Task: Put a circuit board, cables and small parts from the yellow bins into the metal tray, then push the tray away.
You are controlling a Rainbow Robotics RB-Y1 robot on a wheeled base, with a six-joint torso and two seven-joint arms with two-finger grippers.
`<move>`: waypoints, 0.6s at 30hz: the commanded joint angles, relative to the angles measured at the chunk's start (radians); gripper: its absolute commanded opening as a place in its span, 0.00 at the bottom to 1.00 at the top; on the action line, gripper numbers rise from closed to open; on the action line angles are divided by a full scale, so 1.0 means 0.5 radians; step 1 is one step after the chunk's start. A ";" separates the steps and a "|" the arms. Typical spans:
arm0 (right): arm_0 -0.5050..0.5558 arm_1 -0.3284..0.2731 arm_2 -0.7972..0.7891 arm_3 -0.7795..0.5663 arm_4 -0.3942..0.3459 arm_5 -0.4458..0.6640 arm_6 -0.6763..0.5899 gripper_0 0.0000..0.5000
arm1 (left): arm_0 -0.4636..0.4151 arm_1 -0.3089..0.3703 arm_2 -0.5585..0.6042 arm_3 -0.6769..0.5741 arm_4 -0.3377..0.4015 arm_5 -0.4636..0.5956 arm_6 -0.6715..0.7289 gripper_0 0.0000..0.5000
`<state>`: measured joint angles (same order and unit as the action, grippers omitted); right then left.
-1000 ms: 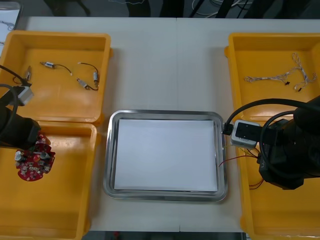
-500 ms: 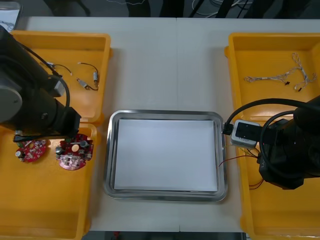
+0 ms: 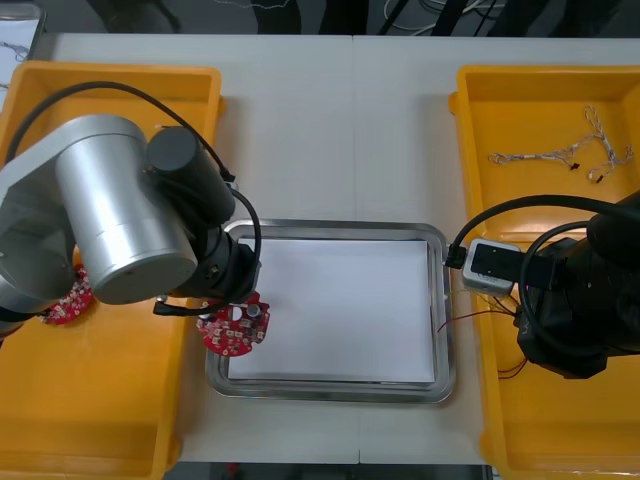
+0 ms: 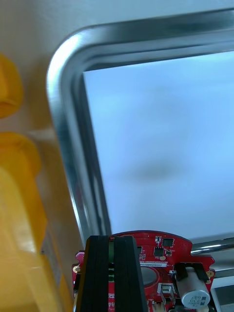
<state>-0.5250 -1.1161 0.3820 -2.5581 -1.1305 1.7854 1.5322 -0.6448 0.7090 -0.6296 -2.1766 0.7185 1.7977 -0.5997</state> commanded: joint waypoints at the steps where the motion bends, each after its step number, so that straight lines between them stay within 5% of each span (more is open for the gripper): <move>1: -0.048 -0.047 0.018 -0.017 0.000 0.009 -0.085 0.00 | -0.112 -0.145 -0.192 0.070 -0.139 -0.079 0.276 0.00; 12: -0.048 -0.047 0.018 -0.014 0.000 0.013 -0.092 0.00 | -0.112 -0.274 -0.514 0.307 -0.391 -0.273 0.337 0.00; 18: -0.048 -0.047 0.018 -0.014 0.000 0.013 -0.098 0.00 | -0.112 -0.283 -0.539 0.337 -0.388 -0.313 0.343 0.00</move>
<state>-0.5251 -1.1161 0.3820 -2.5580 -1.1305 1.7855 1.5135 -0.6652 0.5930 -0.8873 -2.0015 0.5298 1.6559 -0.4750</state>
